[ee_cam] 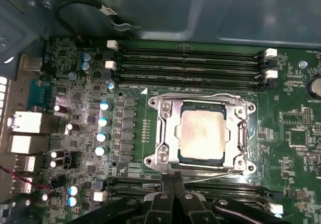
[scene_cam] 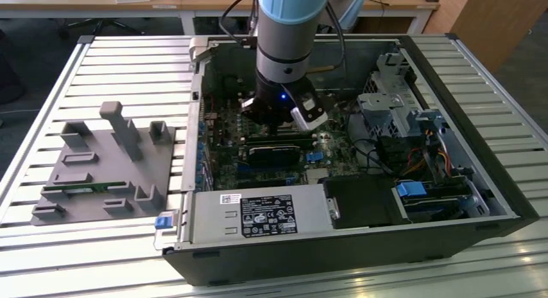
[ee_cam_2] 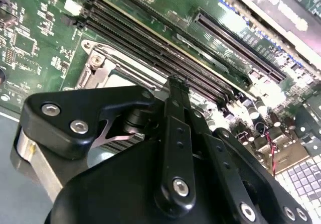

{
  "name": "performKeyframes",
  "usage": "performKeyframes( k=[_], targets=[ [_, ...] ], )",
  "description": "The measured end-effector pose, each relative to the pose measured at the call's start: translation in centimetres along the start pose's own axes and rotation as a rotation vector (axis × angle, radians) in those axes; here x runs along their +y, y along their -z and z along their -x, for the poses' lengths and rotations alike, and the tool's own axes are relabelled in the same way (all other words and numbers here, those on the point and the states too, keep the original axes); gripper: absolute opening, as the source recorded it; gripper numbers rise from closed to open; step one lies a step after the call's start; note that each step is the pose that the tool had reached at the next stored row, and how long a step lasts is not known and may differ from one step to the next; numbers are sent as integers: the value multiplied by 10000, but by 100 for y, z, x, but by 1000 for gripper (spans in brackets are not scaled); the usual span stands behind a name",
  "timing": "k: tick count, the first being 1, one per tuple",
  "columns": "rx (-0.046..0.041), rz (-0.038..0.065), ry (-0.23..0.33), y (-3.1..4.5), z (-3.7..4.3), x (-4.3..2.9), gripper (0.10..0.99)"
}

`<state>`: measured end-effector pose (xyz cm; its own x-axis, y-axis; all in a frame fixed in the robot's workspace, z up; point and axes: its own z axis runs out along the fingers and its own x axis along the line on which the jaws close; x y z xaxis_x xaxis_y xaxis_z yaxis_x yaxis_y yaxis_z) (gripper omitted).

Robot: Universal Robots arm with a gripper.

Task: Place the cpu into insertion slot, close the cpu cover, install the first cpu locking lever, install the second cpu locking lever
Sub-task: 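Install the second cpu locking lever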

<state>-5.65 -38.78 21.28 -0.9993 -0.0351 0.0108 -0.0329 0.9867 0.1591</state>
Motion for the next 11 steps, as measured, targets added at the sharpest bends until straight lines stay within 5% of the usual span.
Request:
performKeyframes(
  k=[11],
  targets=[
    [-12, 368, 6, -84, -29, -45, 106]
  ],
)
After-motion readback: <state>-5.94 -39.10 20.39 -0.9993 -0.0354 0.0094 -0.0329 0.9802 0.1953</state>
